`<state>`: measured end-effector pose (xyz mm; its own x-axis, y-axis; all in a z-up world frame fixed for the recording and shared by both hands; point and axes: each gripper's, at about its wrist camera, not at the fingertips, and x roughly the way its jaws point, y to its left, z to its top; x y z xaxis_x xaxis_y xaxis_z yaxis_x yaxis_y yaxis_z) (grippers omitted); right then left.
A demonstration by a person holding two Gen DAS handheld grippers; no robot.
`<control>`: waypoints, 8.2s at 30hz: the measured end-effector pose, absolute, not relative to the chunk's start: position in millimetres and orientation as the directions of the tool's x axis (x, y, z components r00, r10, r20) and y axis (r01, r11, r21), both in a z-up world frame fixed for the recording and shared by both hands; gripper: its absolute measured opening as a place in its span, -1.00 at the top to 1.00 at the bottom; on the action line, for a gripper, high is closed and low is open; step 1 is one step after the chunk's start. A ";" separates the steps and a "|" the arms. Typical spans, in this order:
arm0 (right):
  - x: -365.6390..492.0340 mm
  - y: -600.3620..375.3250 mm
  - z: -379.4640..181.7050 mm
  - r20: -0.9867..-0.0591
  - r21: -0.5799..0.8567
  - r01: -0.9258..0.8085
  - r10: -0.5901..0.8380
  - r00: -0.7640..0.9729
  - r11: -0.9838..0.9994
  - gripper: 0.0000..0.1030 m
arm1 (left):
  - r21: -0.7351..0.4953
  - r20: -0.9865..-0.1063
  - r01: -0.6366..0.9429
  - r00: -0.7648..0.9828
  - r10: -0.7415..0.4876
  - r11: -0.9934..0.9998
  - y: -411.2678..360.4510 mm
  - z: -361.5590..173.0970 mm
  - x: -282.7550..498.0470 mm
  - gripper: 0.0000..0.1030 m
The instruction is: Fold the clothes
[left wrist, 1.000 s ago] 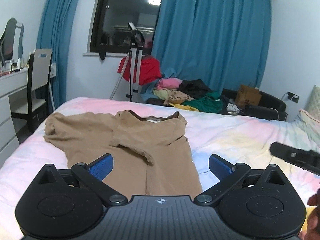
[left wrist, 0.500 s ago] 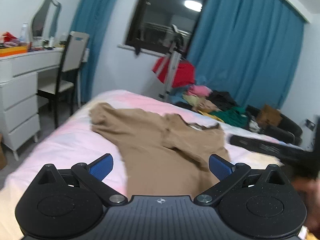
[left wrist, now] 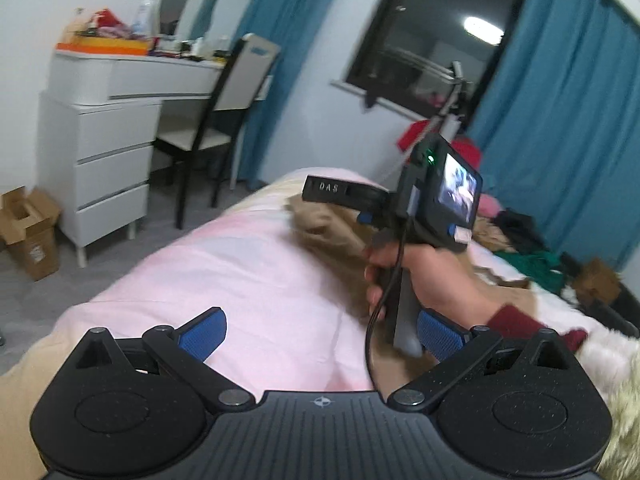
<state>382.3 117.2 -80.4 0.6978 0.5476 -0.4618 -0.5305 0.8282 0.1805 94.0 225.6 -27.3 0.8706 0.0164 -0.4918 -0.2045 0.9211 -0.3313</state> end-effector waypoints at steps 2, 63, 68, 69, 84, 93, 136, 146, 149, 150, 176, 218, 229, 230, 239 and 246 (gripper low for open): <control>396.0 136.2 -87.8 -0.483 0.147 -0.533 0.531 0.696 0.833 -0.73 | -0.335 -0.505 -0.231 0.862 0.033 0.913 231.4 -32.5 98.5 -0.99; 301.8 -189.9 -65.8 -0.517 0.301 0.061 0.109 0.849 0.952 0.87 | -0.234 -0.538 -0.036 0.837 -0.099 0.972 146.9 -41.3 104.4 -0.99; 293.4 -209.8 -91.3 -0.560 0.321 0.119 0.087 0.824 0.940 0.85 | -0.230 -0.530 -0.015 0.841 -0.112 0.973 147.1 -41.3 102.3 -0.99; 294.8 -211.9 -98.9 -0.588 0.326 0.131 0.092 0.803 0.936 0.81 | -0.230 -0.532 -0.010 0.839 -0.117 0.973 147.8 -41.8 103.0 -0.99; 157.1 -199.4 6.6 -0.512 0.203 -0.036 0.138 0.848 0.978 -0.73 | -0.138 -0.513 0.027 0.853 -0.095 0.990 129.8 -31.3 93.1 -0.99; 43.7 -182.5 16.3 -0.434 0.243 -0.109 0.209 0.876 0.964 -0.73 | -0.127 -0.515 0.013 0.854 -0.077 0.992 111.7 -24.6 65.5 -0.99; 26.2 -198.7 -45.2 -0.546 0.346 -0.036 0.233 0.805 0.938 -0.73 | -0.518 -0.696 0.265 0.423 -0.580 0.814 278.8 -94.1 43.1 -0.14; 30.1 -206.2 -53.1 -0.568 0.369 -0.013 0.237 0.788 0.929 -0.73 | 0.043 -0.808 0.539 0.514 -0.288 0.841 195.0 -60.9 0.9 0.91; 27.8 -210.9 -52.0 -0.560 0.369 -0.007 0.228 0.797 0.929 -0.73 | 0.275 -0.734 0.594 0.637 -0.235 0.756 165.2 -45.4 -37.9 0.92; 26.8 -212.6 -51.2 -0.555 0.375 -0.008 0.231 0.799 0.927 -0.73 | 0.291 -0.723 0.592 0.650 -0.233 0.751 159.9 -38.8 -45.3 0.92; 2.8 -244.8 -81.8 -0.556 0.669 -0.002 0.502 0.663 0.743 -0.73 | 0.003 -0.866 0.786 0.312 -0.392 0.618 36.9 -67.1 -70.4 0.01; -43.8 -195.7 -121.3 -0.662 0.688 -0.011 0.634 0.399 0.725 0.57 | -0.260 -0.920 0.210 0.242 -0.308 0.942 108.0 -112.4 10.3 -0.07; -49.1 -226.5 -83.0 -0.554 0.720 -0.030 0.600 0.578 0.694 0.79 | -0.499 -0.687 0.250 0.469 -0.555 0.830 146.5 -68.5 -22.6 0.83; -48.4 -233.1 -76.3 -0.531 0.726 -0.035 0.592 0.607 0.687 0.79 | -0.551 -0.635 0.240 0.500 -0.589 0.799 153.8 -62.5 -24.9 0.84; -59.4 -269.0 4.1 -0.341 0.759 -0.143 0.575 0.743 0.635 0.81 | -0.708 -0.309 0.329 0.651 -0.694 0.624 126.6 -5.7 -67.8 0.86; -121.6 -282.9 32.3 -0.297 0.699 -0.219 0.555 0.777 0.681 0.81 | -0.696 -0.265 0.393 0.638 -0.723 0.601 114.9 26.6 -138.0 0.86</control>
